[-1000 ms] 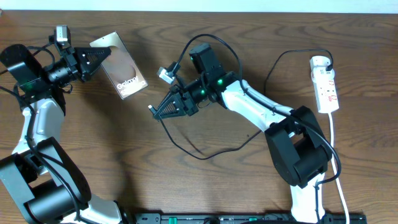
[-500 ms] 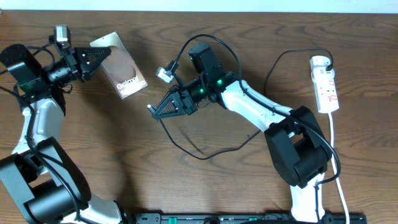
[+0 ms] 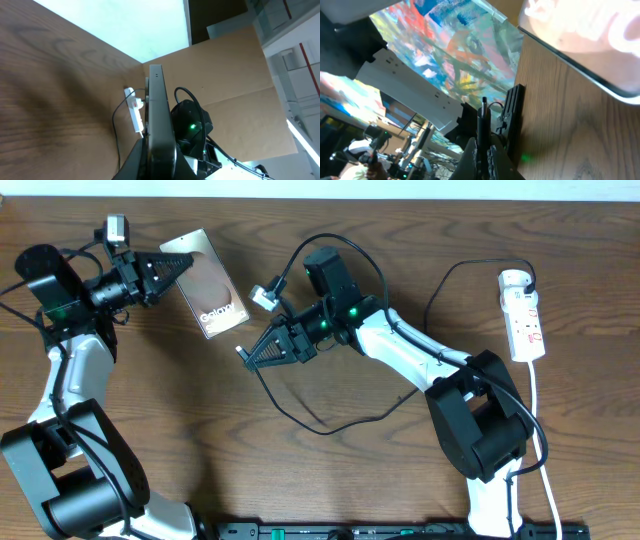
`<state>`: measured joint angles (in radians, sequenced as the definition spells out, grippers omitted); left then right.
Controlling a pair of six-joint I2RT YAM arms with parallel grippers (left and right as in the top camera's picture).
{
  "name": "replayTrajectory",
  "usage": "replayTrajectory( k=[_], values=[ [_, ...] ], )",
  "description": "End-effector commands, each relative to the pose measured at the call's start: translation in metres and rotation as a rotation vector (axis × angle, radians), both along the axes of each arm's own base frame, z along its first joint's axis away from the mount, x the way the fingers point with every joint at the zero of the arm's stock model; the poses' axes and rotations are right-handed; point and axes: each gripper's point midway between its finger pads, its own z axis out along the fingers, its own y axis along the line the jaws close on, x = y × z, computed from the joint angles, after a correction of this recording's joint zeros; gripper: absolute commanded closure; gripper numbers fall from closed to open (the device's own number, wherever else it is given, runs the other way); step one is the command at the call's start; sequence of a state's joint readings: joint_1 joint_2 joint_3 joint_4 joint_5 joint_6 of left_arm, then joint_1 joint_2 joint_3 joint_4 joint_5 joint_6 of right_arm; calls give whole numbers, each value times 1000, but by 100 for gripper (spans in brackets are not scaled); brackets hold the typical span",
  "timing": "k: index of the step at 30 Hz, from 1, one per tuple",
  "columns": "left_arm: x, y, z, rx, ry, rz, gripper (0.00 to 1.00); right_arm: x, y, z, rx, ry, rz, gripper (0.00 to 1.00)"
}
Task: Plug charger to phone and switch on socket
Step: 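Align the plug with the phone's bottom port using the right gripper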
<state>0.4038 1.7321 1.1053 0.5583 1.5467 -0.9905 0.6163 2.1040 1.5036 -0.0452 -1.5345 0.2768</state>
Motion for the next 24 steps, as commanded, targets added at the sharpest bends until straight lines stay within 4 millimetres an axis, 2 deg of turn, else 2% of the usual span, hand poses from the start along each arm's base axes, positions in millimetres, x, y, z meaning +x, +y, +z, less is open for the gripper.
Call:
replayTrajectory(
  k=[1, 8, 15, 24],
  values=[
    [-4, -1, 9, -9, 2, -21, 93, 6, -2, -1, -30, 48, -11, 99],
    [-4, -1, 17, 0, -27, -20, 93, 15, -8, 3, -44, 88, -22, 99],
    [-4, 0, 18, 4, -35, -19, 93, 23, -11, -15, -61, 122, -30, 99],
    [-4, 0, 20, 15, -59, -19, 93, 22, -10, -16, -56, 114, -27, 99]
  ],
)
